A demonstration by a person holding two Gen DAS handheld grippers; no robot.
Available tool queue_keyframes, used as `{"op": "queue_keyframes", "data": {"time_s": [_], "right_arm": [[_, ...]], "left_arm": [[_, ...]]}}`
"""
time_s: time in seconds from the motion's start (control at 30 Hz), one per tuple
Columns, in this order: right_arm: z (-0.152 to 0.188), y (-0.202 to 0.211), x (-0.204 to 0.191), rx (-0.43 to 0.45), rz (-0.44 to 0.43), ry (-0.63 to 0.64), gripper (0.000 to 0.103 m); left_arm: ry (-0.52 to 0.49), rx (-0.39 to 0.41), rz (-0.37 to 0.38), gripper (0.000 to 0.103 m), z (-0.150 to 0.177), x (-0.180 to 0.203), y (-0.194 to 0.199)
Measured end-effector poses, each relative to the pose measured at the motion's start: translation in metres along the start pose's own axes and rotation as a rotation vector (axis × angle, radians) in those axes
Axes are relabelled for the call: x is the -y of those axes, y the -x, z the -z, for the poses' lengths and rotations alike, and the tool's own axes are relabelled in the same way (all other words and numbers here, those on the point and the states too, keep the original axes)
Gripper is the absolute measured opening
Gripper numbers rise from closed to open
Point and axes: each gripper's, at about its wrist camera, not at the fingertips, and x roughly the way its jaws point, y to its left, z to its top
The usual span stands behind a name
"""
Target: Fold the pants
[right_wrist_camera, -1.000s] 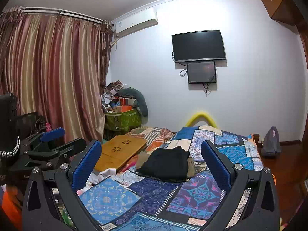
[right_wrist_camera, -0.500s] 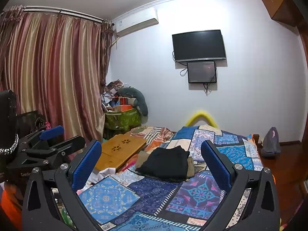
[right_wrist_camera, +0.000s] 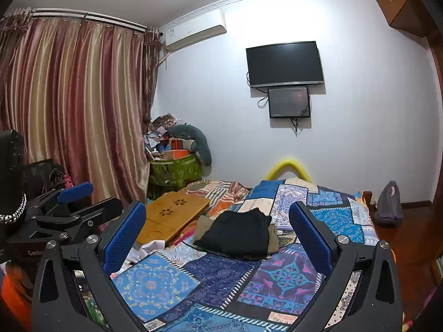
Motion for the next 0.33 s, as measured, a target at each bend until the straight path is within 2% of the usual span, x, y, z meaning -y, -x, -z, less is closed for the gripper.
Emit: {"op": "queue_keyframes", "data": {"time_s": [0.33], "right_arm": [[0.0014,-0.0007,0.0011,-0.004,-0.001,-0.004,0.103]], "left_arm": [[0.002,-0.004,0.005,0.102,0.0006,-0.0002,0.0002]]}}
